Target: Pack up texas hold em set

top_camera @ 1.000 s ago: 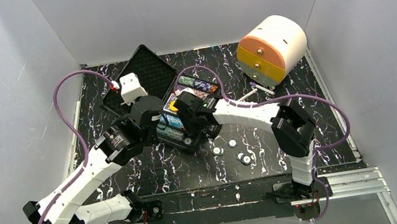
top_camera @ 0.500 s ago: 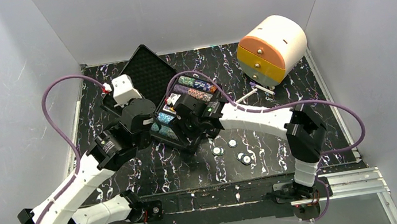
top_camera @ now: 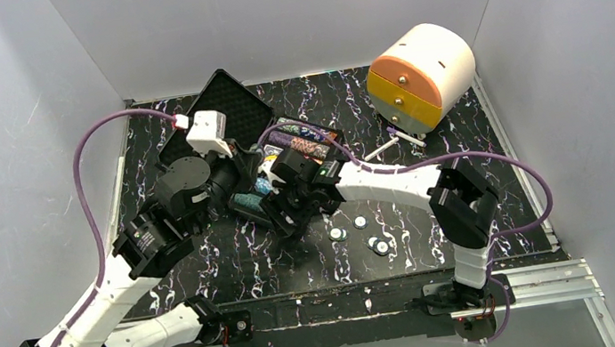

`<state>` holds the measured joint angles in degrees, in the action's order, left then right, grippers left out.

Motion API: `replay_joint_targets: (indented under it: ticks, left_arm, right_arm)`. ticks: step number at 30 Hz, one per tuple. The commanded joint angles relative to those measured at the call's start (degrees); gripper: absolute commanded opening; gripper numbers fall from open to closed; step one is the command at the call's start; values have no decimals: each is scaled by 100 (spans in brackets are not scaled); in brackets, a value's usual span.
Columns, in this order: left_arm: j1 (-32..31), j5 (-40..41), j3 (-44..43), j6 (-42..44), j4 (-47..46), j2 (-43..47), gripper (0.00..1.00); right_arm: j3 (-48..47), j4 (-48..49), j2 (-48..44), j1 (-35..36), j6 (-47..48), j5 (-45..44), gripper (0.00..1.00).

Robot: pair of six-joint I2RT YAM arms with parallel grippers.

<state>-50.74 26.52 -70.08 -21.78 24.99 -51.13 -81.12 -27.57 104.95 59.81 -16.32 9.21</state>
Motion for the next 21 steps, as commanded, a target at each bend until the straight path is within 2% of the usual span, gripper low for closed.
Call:
replay_joint_targets:
  ticks: [1,8,19,21]
  left_arm:
    - [7,-1182,-389,551,-166,11,0]
    - [4,-1864,-469,921,-192,-28,0]
    - [9,-2643,-561,1151,-79,-156,0]
    - [6,-2995,-576,1173,-45,-183,0]
  right_arm:
    - [368,497,-359,-231,128,618,76]
    - [820,951,-753,-313,224,1113,75]
    - [1211,1294,-1191,-489,116,1209,75]
    - [1338,1364,-1313,-564,82,1246,75]
